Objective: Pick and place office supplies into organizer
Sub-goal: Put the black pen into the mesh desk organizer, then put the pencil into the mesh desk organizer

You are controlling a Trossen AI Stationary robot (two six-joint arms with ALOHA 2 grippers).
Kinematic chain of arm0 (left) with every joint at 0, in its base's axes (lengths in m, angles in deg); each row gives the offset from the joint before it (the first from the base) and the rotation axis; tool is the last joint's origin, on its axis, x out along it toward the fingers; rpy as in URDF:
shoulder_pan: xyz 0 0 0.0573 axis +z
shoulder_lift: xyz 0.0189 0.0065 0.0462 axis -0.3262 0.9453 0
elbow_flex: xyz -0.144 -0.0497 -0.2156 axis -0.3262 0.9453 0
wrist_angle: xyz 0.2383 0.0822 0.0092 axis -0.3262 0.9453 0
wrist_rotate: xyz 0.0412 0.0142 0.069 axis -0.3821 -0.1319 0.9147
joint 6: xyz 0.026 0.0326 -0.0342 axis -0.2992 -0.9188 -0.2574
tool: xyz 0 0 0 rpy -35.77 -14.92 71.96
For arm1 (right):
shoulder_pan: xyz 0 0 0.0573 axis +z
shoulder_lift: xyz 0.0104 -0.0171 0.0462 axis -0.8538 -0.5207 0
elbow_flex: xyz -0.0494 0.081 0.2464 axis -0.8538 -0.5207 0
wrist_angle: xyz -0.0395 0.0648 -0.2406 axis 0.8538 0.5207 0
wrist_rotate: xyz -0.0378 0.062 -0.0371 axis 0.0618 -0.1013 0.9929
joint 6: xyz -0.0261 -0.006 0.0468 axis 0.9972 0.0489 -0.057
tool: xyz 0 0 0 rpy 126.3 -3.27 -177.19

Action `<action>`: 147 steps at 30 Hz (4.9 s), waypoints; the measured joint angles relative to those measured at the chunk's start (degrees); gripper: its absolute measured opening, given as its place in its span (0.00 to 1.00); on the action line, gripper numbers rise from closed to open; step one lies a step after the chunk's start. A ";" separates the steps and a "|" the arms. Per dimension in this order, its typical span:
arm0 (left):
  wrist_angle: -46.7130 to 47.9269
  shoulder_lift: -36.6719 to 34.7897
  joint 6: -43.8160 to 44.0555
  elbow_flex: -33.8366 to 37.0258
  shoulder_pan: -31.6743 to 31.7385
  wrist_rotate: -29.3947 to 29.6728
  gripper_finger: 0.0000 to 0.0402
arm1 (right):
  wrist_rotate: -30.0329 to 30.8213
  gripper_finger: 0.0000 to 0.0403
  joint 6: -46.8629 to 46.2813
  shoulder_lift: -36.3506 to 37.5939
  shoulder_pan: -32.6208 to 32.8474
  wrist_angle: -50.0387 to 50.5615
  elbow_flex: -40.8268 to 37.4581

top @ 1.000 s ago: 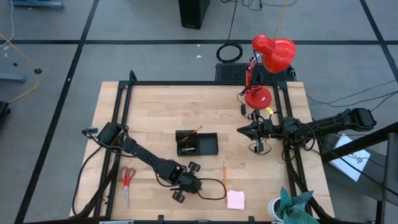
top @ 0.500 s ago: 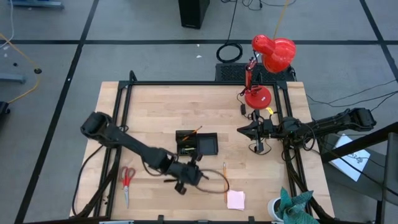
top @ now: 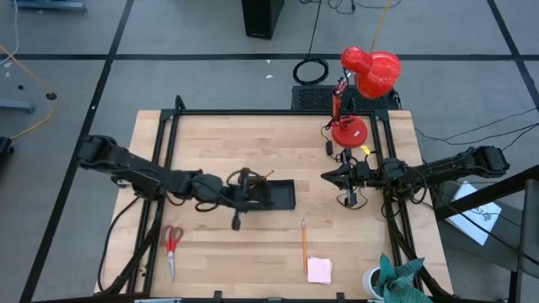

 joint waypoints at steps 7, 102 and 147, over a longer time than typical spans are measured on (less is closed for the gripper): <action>-23.15 0.78 2.97 13.77 4.03 2.13 0.07 | 0.00 0.01 -0.02 0.00 -0.01 -0.36 0.02; 11.26 49.74 2.64 -40.43 -3.12 -0.22 0.02 | 0.00 0.01 0.09 -0.02 0.01 0.32 0.02; 41.84 46.89 19.74 -40.19 -3.56 -17.42 0.01 | 0.26 0.01 0.68 0.00 -0.01 0.86 0.02</action>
